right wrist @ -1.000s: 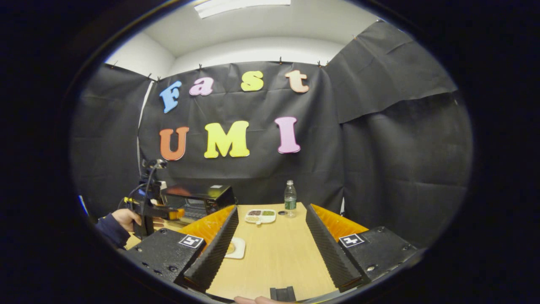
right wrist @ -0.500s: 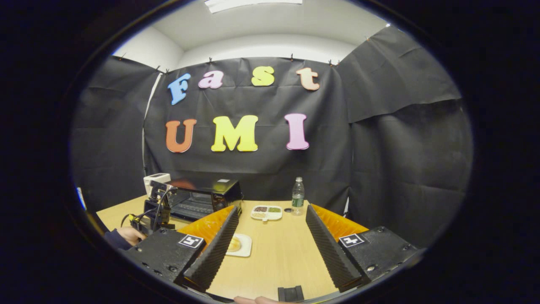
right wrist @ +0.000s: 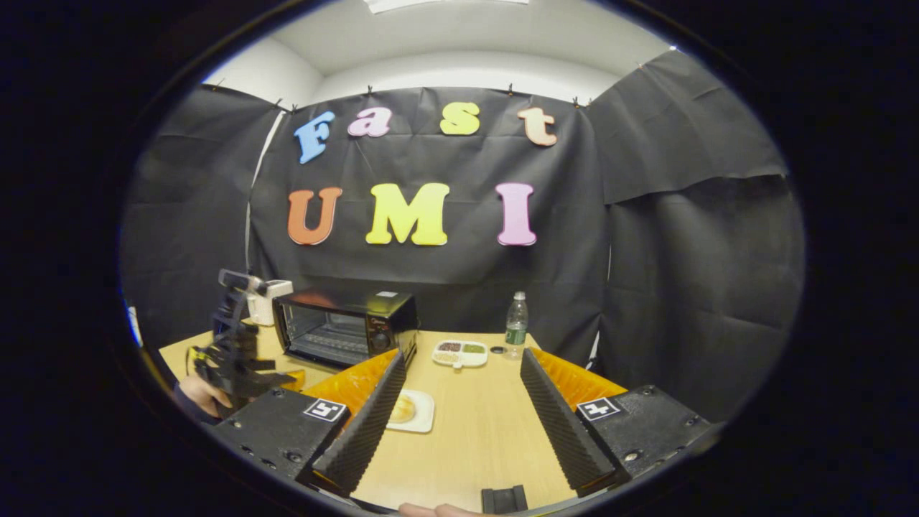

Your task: Open the electric oven with the left hand, put the food in, and close the electric oven.

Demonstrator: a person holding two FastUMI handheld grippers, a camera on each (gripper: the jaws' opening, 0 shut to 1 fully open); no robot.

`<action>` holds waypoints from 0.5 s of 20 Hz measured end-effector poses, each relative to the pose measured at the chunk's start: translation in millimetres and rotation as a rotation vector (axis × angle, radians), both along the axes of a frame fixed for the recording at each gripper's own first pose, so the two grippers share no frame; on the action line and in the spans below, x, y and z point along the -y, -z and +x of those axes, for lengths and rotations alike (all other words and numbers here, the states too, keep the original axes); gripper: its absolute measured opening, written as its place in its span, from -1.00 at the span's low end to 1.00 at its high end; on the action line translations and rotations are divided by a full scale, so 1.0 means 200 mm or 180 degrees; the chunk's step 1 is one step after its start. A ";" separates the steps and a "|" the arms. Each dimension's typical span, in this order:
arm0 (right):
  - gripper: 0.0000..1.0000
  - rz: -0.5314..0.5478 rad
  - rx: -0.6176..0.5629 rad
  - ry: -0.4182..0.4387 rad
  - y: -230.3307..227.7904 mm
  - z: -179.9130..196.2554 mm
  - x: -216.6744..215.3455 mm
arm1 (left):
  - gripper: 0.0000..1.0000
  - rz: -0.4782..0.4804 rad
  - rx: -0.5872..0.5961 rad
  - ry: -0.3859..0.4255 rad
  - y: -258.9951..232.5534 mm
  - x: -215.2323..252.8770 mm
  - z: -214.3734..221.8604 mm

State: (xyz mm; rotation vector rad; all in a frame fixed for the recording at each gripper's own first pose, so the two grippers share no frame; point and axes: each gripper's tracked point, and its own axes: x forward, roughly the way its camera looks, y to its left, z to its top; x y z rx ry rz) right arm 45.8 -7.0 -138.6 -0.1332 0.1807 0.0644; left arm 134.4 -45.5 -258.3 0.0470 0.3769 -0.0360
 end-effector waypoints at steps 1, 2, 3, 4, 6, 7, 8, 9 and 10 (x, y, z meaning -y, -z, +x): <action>1.00 0.0003 -0.0016 0.0024 0.02 0.02 0.00 | 0.91 0.0063 0.0186 -0.0051 -0.12 -0.03 -0.05; 1.00 0.0026 -0.0033 0.0035 0.05 0.03 -0.01 | 0.91 0.0128 0.0326 -0.0088 -0.22 -0.07 -0.12; 1.00 0.0053 -0.0055 0.0037 0.08 0.05 -0.03 | 0.90 0.0187 0.0467 -0.0108 -0.32 -0.09 -0.18; 1.00 0.0060 -0.0097 0.0039 0.12 0.07 -0.05 | 0.90 0.0234 0.0601 -0.0131 -0.42 -0.10 -0.25; 1.00 0.0024 -0.0180 0.0062 0.20 0.11 -0.07 | 0.90 0.0242 0.0768 -0.0123 -0.57 -0.12 -0.38; 1.00 -0.0009 -0.0204 0.0070 0.23 0.13 -0.09 | 0.90 0.0186 0.0796 -0.0093 -0.62 -0.11 -0.43; 1.00 -0.0026 -0.0214 0.0073 0.26 0.15 -0.12 | 0.90 0.0130 0.0821 -0.0078 -0.67 -0.12 -0.50; 1.00 -0.0029 -0.0228 0.0099 0.29 0.17 -0.14 | 0.90 0.0108 0.0854 -0.0051 -0.72 -0.12 -0.54; 1.00 -0.0005 -0.0225 0.0110 0.32 0.19 -0.16 | 0.89 0.0113 0.0884 -0.0021 -0.75 -0.13 -0.59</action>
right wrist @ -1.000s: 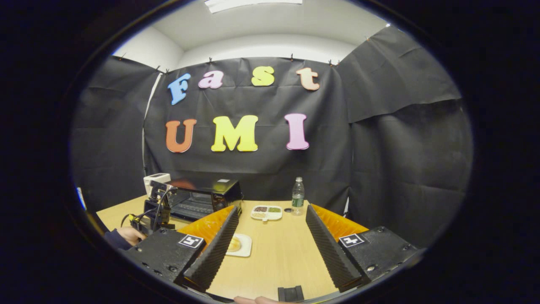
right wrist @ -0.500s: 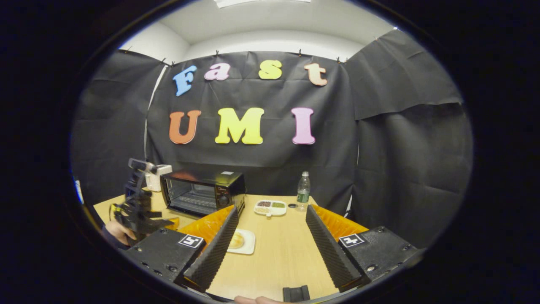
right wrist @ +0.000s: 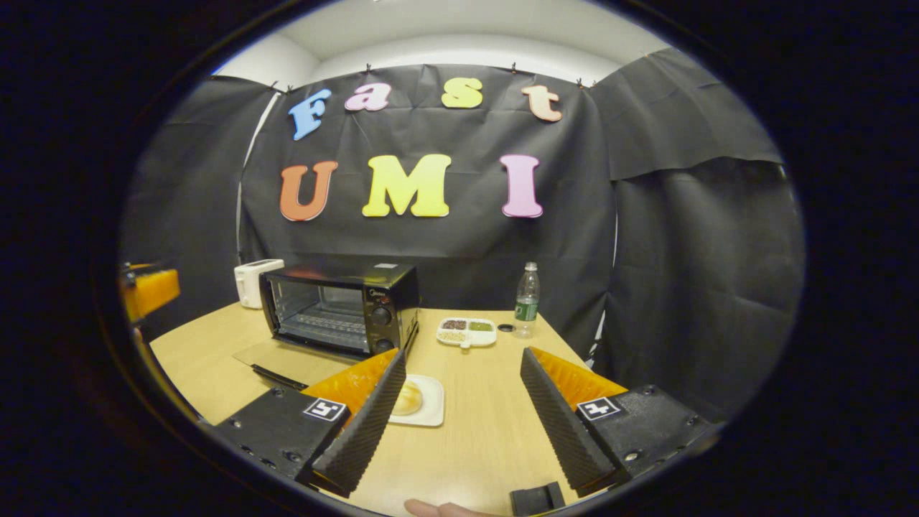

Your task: Open the electric oven with the left hand, put the food in, and close the electric oven.

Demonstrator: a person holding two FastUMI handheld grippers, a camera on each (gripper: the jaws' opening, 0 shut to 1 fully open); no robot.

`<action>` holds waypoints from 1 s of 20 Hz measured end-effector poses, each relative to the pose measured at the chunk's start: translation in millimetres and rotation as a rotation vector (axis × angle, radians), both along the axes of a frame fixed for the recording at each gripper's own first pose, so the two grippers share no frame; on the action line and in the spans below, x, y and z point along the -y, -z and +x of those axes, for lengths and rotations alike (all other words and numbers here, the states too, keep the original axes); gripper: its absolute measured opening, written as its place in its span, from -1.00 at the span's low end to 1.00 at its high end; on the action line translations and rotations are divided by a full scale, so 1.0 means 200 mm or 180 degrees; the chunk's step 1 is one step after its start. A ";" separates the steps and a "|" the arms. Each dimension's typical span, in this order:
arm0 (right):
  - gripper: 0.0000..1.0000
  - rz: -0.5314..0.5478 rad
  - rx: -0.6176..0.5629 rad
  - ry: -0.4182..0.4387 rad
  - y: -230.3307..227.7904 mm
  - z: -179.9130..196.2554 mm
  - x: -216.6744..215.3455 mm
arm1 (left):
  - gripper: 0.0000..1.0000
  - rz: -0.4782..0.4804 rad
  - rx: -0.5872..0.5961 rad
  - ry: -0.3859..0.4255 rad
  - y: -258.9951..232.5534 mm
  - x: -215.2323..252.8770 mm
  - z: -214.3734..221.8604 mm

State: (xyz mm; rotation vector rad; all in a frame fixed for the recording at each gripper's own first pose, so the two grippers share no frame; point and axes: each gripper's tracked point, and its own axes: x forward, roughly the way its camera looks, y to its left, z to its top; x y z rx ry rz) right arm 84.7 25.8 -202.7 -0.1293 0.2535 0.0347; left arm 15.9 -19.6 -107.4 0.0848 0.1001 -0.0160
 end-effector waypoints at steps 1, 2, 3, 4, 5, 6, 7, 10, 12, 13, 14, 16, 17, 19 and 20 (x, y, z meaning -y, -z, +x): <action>1.00 0.0026 -0.0019 -0.0011 0.04 0.02 -0.04 | 0.90 0.0025 0.0039 -0.0002 -0.04 -0.02 -0.04; 1.00 0.0047 -0.0067 -0.0036 0.10 0.05 -0.08 | 0.90 0.0049 0.0074 -0.0041 -0.08 -0.05 -0.08; 1.00 0.0053 -0.0127 -0.0066 0.16 0.09 -0.12 | 0.90 0.0056 0.0107 -0.0100 -0.12 -0.09 -0.12; 1.00 0.0016 -0.0178 -0.0080 0.22 0.12 -0.16 | 0.90 0.0043 0.0135 -0.0147 -0.15 -0.12 -0.15; 1.00 -0.0043 -0.0219 -0.0083 0.27 0.17 -0.18 | 0.90 0.0041 0.0148 -0.0145 -0.19 -0.13 -0.16; 1.00 -0.0083 -0.0288 -0.0082 0.34 0.20 -0.20 | 0.89 0.0034 0.0197 -0.0141 -0.22 -0.15 -0.19; 1.00 -0.0090 -0.0385 -0.0080 0.42 0.24 -0.22 | 0.89 0.0029 0.0241 -0.0163 -0.26 -0.17 -0.21; 1.00 0.0020 -0.0756 -0.0093 0.66 0.33 -0.30 | 0.89 0.0007 0.0304 -0.0195 -0.29 -0.23 -0.27; 1.00 0.0005 -0.0920 -0.0006 0.77 0.39 -0.29 | 0.89 -0.0038 0.0310 -0.0176 -0.27 -0.25 -0.29; 1.00 -0.0035 -0.1007 0.0039 0.81 0.41 -0.29 | 0.89 -0.0065 0.0279 -0.0125 -0.25 -0.24 -0.29; 1.00 0.0002 -0.1072 0.0041 0.85 0.43 -0.30 | 0.90 -0.0093 0.0223 -0.0077 -0.22 -0.23 -0.30; 1.00 0.0105 -0.1156 -0.0006 0.90 0.47 -0.35 | 0.89 -0.0131 0.0176 -0.0034 -0.19 -0.23 -0.29; 1.00 0.0094 -0.1213 -0.0021 0.93 0.48 -0.36 | 0.90 -0.0136 0.0170 -0.0030 -0.18 -0.24 -0.29; 1.00 0.0065 -0.1329 -0.0048 0.96 0.51 -0.38 | 0.90 -0.0139 0.0164 0.0002 -0.15 -0.23 -0.27; 1.00 0.0063 -0.1330 -0.0056 1.00 0.52 -0.39 | 0.90 -0.0146 0.0154 0.0010 -0.13 -0.23 -0.26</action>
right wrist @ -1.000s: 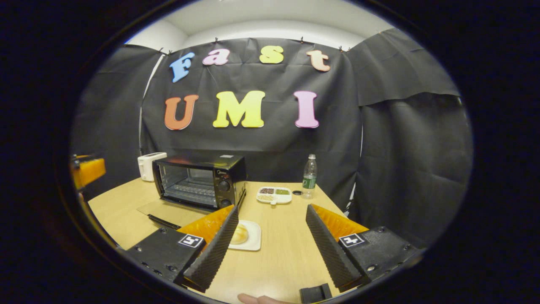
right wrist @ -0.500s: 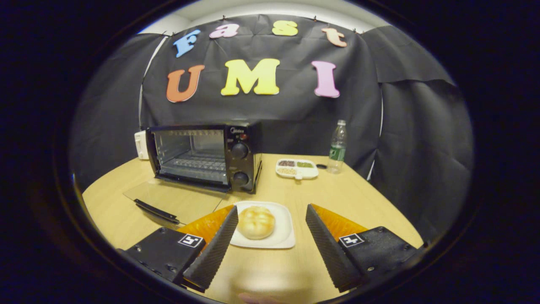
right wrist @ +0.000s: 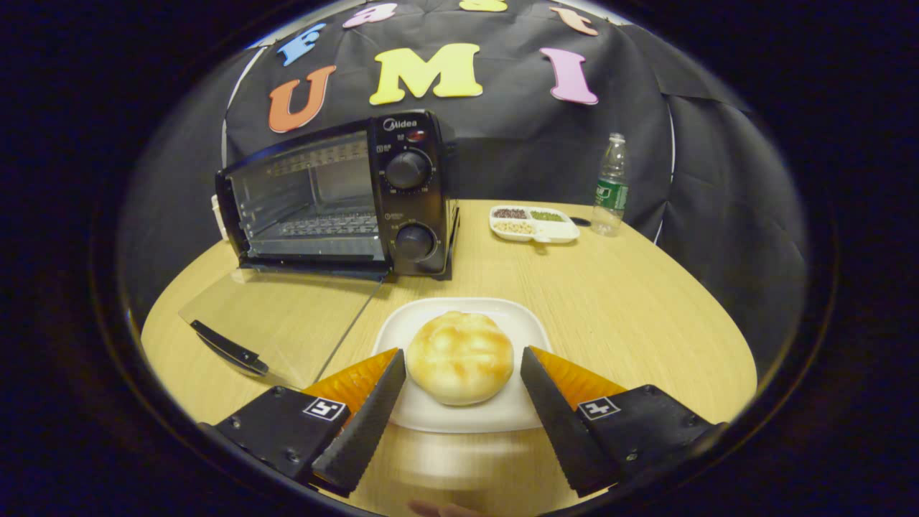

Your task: Open the electric oven with the left hand, put the food in, and close the electric oven.

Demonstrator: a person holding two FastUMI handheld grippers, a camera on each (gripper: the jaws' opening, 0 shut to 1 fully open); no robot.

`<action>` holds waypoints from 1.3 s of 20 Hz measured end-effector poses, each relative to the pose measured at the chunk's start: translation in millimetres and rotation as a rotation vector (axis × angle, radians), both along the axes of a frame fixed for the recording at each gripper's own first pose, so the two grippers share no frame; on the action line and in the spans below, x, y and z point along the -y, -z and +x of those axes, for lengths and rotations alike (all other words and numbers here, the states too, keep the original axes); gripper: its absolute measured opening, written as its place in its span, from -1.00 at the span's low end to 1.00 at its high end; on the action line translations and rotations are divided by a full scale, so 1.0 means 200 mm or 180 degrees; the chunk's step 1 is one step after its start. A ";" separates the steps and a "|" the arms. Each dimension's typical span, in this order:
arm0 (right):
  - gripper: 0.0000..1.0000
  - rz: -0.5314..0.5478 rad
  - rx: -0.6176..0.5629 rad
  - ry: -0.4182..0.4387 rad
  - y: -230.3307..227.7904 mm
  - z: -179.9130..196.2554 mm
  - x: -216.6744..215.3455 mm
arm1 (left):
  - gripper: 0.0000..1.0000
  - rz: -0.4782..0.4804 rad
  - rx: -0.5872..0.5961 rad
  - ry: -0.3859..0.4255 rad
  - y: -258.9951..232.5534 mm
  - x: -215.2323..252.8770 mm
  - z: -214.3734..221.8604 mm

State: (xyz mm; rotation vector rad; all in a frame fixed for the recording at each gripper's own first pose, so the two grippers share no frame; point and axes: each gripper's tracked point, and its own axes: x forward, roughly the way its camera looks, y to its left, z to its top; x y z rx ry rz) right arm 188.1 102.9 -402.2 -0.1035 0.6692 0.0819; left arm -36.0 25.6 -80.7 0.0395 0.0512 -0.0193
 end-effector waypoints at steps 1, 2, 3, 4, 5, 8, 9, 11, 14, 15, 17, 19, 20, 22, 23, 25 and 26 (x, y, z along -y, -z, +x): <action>1.00 -0.0028 -0.0035 0.0031 -0.01 0.00 0.01 | 0.90 -0.0005 -0.0008 0.0009 0.01 0.00 0.01; 1.00 -0.0056 -0.0091 0.0110 0.01 0.00 0.02 | 0.90 -0.0006 -0.0014 0.0025 0.02 0.01 0.01; 1.00 -0.0033 -0.0150 0.0120 0.03 0.00 0.01 | 0.90 -0.0005 -0.0024 0.0031 0.04 0.00 0.01; 0.97 -0.0003 -0.0176 0.0123 0.03 0.01 0.00 | 0.90 -0.0001 -0.0029 0.0027 0.04 -0.01 0.02; 0.94 -0.0007 -0.0182 0.0132 0.03 0.01 0.00 | 0.90 0.0004 -0.0031 0.0018 0.05 -0.02 0.02; 0.84 0.0136 -0.0181 0.0042 0.02 0.01 -0.03 | 0.90 0.0036 -0.0034 -0.0029 0.08 -0.04 0.03; 0.81 0.0180 -0.0175 0.0038 0.02 0.00 -0.02 | 0.90 0.0068 -0.0045 -0.0044 0.10 -0.05 0.03; 0.76 0.0239 -0.0050 0.0004 -0.03 -0.02 -0.03 | 0.90 0.0094 -0.0079 -0.0080 0.13 -0.06 0.03; 0.76 0.0223 0.0141 -0.0027 -0.14 -0.05 -0.04 | 0.90 0.0065 -0.0115 -0.0070 0.15 -0.05 0.03; 0.75 0.0258 0.0185 -0.0043 -0.18 -0.07 -0.05 | 0.90 0.0058 -0.0101 -0.0045 0.15 -0.04 0.03; 0.75 0.0402 0.0254 -0.0097 -0.24 -0.11 -0.12 | 0.90 0.0045 -0.0073 -0.0024 0.15 -0.04 0.02; 0.76 0.0615 0.0305 -0.0141 -0.29 -0.14 -0.20 | 0.90 0.0046 -0.0052 0.0002 0.15 -0.04 0.02; 0.75 0.0746 0.0317 -0.0175 -0.32 -0.16 -0.25 | 0.90 0.0047 -0.0046 0.0005 0.15 -0.04 0.02; 0.76 0.1071 0.0290 -0.0270 -0.35 -0.20 -0.37 | 0.89 -0.0031 -0.0079 0.0082 0.17 -0.02 0.02; 0.76 0.1208 0.0322 -0.0318 -0.38 -0.22 -0.43 | 0.89 -0.0093 -0.0093 0.0149 0.17 0.01 0.01; 0.75 0.1418 0.0355 -0.0383 -0.41 -0.24 -0.53 | 0.90 -0.0155 -0.0106 0.0195 0.17 0.00 -0.01; 0.75 0.1539 0.0354 -0.0429 -0.42 -0.25 -0.59 | 0.90 -0.0162 -0.0105 0.0174 0.17 -0.02 0.00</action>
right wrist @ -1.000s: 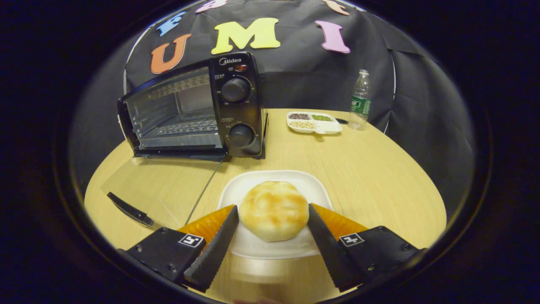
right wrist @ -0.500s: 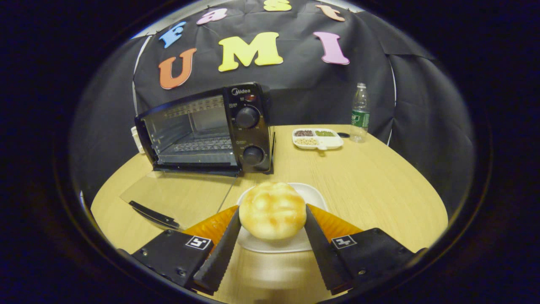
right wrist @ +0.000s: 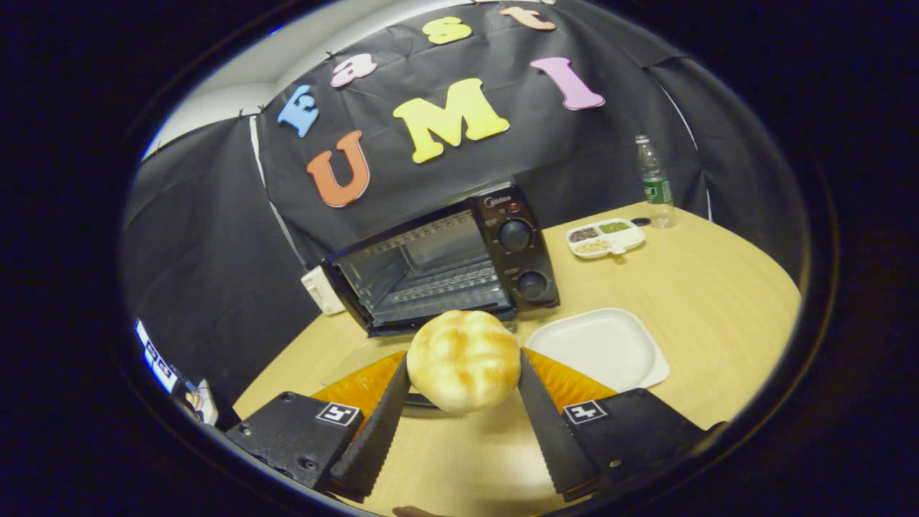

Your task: Open the electric oven with the left hand, put the food in, and close the electric oven.

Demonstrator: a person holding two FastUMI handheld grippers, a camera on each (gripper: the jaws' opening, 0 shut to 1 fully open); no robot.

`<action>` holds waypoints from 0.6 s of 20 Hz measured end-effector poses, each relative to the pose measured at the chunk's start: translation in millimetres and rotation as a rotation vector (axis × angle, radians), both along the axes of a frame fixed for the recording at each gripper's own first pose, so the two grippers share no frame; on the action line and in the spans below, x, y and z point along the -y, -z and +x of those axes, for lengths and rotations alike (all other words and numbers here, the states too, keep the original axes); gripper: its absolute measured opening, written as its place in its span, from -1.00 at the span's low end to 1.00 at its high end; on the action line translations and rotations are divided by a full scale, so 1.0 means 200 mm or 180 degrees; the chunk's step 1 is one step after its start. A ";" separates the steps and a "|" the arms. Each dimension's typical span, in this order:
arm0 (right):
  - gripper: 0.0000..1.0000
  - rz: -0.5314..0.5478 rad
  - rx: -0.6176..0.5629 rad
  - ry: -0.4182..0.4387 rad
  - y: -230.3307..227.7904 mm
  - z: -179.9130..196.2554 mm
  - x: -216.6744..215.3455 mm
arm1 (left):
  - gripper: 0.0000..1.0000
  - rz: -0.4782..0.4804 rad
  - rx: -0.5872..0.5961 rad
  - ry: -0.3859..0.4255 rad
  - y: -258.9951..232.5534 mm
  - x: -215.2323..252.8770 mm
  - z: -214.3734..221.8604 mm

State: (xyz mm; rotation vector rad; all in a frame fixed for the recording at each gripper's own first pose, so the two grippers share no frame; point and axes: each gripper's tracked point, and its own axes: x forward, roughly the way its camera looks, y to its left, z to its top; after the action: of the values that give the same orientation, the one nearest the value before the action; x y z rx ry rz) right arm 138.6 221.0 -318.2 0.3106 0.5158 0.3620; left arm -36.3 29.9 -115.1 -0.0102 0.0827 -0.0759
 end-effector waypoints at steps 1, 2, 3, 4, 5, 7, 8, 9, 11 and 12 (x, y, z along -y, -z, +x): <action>0.75 0.0144 0.0007 -0.0038 -0.01 -0.01 -0.06 | 0.90 0.0002 -0.0001 -0.0017 0.01 -0.01 0.00; 0.75 0.0317 0.0022 -0.0063 -0.03 0.00 -0.11 | 0.90 0.0000 0.0003 -0.0038 0.00 -0.03 0.00; 0.76 0.0561 0.0050 -0.0097 -0.05 0.00 -0.18 | 0.90 -0.0002 0.0000 -0.0062 0.01 -0.04 0.00; 0.76 0.0786 0.0058 -0.0089 -0.07 0.02 -0.23 | 0.90 -0.0004 -0.0002 -0.0091 0.01 -0.07 0.01; 0.77 0.1031 0.0051 -0.0037 -0.09 0.03 -0.27 | 0.90 -0.0009 -0.0012 -0.0112 0.02 -0.08 0.00; 0.75 0.1311 0.0044 0.0112 -0.11 0.10 -0.33 | 0.90 -0.0053 -0.0043 -0.0109 0.04 -0.09 0.00; 0.73 0.1346 0.0033 0.0183 -0.11 0.14 -0.35 | 0.90 -0.0071 -0.0053 -0.0103 0.03 -0.09 0.00; 0.73 0.1339 0.0010 0.0263 -0.11 0.18 -0.38 | 0.89 -0.0072 -0.0056 -0.0102 0.03 -0.10 0.00; 0.75 0.1252 -0.0097 0.0430 -0.04 0.23 -0.45 | 0.90 -0.0051 -0.0056 -0.0117 0.04 -0.13 0.00; 0.73 0.1240 -0.0152 0.0495 -0.01 0.25 -0.49 | 0.90 -0.0045 -0.0064 -0.0124 0.05 -0.13 0.00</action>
State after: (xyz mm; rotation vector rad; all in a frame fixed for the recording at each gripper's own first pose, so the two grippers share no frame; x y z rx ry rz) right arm 189.2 318.5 -316.9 0.7335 0.4626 0.3029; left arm -35.4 56.3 -124.8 -0.0268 0.1021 -0.0375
